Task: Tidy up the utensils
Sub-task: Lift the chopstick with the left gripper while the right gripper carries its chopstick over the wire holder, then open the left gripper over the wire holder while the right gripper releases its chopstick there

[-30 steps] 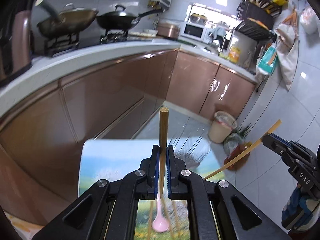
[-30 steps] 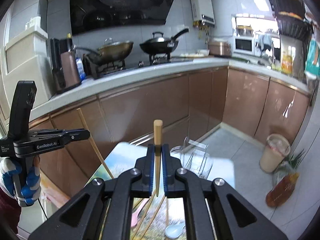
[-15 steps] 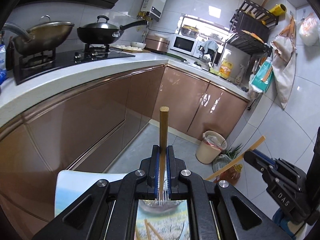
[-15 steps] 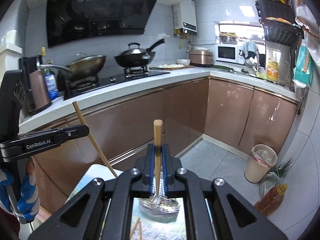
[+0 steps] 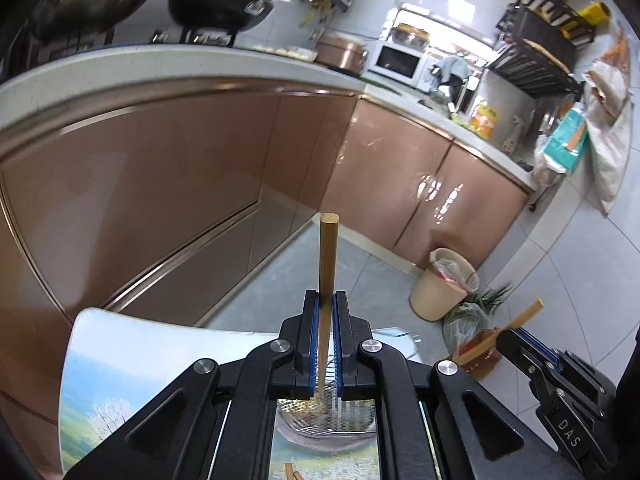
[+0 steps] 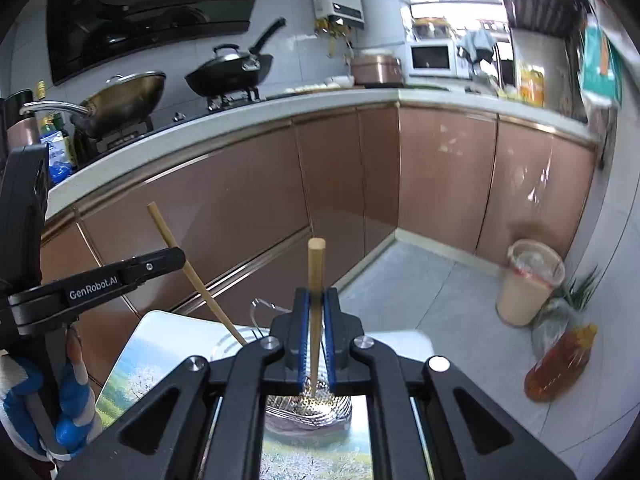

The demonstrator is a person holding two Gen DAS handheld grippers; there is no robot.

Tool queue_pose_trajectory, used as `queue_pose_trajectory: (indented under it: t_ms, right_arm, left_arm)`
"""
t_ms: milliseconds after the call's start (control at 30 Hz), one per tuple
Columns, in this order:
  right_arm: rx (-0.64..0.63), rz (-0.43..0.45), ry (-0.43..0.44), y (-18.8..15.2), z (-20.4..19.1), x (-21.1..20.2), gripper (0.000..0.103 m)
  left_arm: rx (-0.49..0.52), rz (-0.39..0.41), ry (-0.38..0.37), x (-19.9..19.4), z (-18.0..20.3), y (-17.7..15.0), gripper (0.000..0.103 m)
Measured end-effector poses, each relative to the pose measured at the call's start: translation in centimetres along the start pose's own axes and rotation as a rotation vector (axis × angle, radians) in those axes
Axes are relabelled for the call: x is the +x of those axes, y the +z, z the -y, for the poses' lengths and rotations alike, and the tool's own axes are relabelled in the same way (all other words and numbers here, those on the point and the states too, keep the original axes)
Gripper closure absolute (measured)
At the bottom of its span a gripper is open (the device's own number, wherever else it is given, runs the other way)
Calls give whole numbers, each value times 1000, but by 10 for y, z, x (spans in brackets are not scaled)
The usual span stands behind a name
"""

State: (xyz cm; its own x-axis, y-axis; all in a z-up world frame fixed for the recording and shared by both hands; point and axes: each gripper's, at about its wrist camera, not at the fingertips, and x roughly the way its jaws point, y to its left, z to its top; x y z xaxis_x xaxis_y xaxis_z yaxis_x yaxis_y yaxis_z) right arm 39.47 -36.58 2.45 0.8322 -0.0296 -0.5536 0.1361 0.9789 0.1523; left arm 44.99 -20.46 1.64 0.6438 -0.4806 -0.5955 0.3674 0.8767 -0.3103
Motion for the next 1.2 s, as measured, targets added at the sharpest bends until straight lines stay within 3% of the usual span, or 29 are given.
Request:
queue_pose_trajectory:
  t_ms: [267, 633, 733, 800, 833, 867, 1200]
  right_arm:
    - [72, -14, -3, -25, 20, 12, 97]
    - [118, -24, 1, -34, 32, 0, 94]
    - [125, -22, 2, -34, 34, -5, 88]
    - [123, -24, 1, -35, 33, -8, 74]
    - [121, -23, -2, -35, 33, -10, 67]
    - [118, -21, -2, -36, 31, -12, 66]
    - [76, 8, 24, -42, 11, -57, 66]
  left_arm:
    - [-21, -22, 46, 10, -19, -20, 97]
    - [-2, -49, 109, 6, -19, -32, 96]
    - [1, -48, 113, 2, -20, -33, 88]
    - [8, -44, 121, -3, -20, -34, 68]
    - [14, -38, 126, -6, -18, -34, 64]
    - [20, -28, 132, -10, -18, -35, 60]
    - [64, 32, 149, -75, -29, -40, 57]
